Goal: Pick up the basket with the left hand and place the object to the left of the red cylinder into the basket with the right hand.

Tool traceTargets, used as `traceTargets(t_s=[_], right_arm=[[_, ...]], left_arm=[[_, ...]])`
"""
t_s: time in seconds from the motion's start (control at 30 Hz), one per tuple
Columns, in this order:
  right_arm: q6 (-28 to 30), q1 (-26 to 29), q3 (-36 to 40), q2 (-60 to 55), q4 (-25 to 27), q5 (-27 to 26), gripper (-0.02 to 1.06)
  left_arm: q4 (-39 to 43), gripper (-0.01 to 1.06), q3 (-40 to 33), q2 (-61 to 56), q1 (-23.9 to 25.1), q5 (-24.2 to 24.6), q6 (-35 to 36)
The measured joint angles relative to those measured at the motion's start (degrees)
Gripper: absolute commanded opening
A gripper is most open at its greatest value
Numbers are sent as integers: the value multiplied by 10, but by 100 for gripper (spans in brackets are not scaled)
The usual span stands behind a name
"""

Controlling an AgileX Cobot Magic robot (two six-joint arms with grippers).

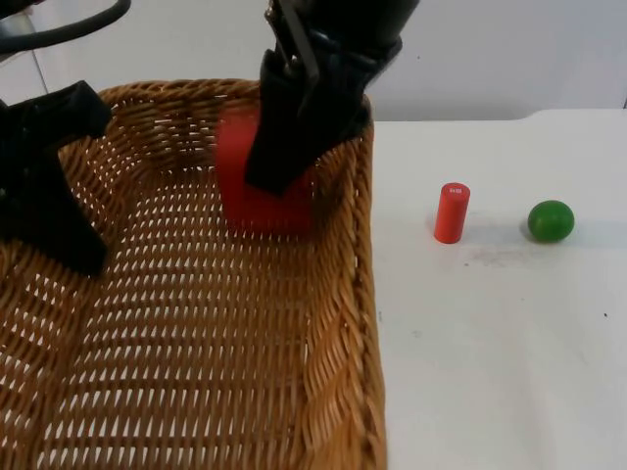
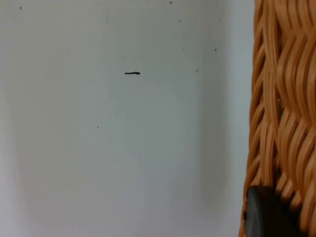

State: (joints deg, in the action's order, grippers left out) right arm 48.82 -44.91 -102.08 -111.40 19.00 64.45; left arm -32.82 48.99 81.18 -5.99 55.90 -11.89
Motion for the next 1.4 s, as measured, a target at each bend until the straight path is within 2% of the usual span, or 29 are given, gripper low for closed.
traceTargets(t_s=[0.07,0.5,0.63,0.8,1.1,1.2,1.4], right_arm=[[-4,0,0,0,4,0,78],[-17,0,0,12,3,-1,78],[-42,0,0,30,-7,-5,78],[-104,0,0,66,-49,-12,78],[-175,8,3,118,-53,-11,78],[-205,31,21,150,-52,-13,78],[-223,59,73,202,-42,-35,78]], left_arm=[[3,0,0,0,0,0,-2],[2,0,0,0,0,1,-2],[2,0,0,0,0,1,-3],[2,0,0,0,0,1,-9],[2,0,0,0,0,0,-11],[2,0,0,0,0,0,-14],[2,0,0,0,0,-2,-20]])
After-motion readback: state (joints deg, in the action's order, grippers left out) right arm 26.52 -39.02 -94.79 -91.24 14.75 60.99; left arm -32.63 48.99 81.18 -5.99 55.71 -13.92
